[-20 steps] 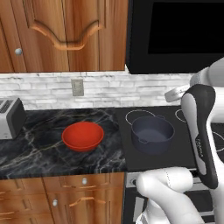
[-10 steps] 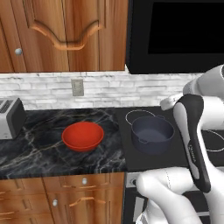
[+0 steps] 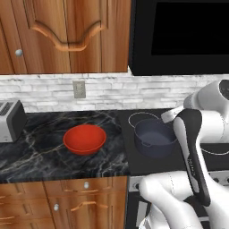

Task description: Open the cabinet and move the ladle to the pot. Then close the cabinet.

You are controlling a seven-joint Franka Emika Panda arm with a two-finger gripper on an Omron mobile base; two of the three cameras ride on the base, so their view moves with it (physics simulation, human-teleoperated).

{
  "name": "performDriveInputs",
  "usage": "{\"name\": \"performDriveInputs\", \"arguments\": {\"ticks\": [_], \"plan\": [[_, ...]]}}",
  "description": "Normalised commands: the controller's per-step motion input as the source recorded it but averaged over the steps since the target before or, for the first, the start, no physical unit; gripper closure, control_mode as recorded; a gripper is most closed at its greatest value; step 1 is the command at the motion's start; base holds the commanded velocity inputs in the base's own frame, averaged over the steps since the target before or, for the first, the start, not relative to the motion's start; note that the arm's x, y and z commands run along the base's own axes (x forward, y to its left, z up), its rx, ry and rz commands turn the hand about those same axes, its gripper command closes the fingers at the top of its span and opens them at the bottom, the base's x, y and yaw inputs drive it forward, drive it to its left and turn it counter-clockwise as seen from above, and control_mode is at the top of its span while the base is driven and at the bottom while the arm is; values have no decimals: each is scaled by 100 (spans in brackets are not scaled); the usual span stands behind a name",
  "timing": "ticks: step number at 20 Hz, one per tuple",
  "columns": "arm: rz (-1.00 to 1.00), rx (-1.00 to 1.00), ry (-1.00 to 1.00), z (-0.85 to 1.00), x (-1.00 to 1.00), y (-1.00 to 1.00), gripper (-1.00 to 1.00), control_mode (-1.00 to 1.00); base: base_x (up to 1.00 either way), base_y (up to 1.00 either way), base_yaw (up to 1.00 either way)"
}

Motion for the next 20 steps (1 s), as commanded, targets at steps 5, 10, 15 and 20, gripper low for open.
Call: {"name": "performDriveInputs", "arguments": {"ticks": [5,10,15,20], "plan": [[0,-3,1,-26,1,0,100,-100,0,0,0],[0,-2,0,-15,8,0,100,-100,0,0,0],[-1,-2,2,-10,15,0,100,-100,0,0,0],[0,-4,0,-17,7,0,100,-100,0,0,0]]}}
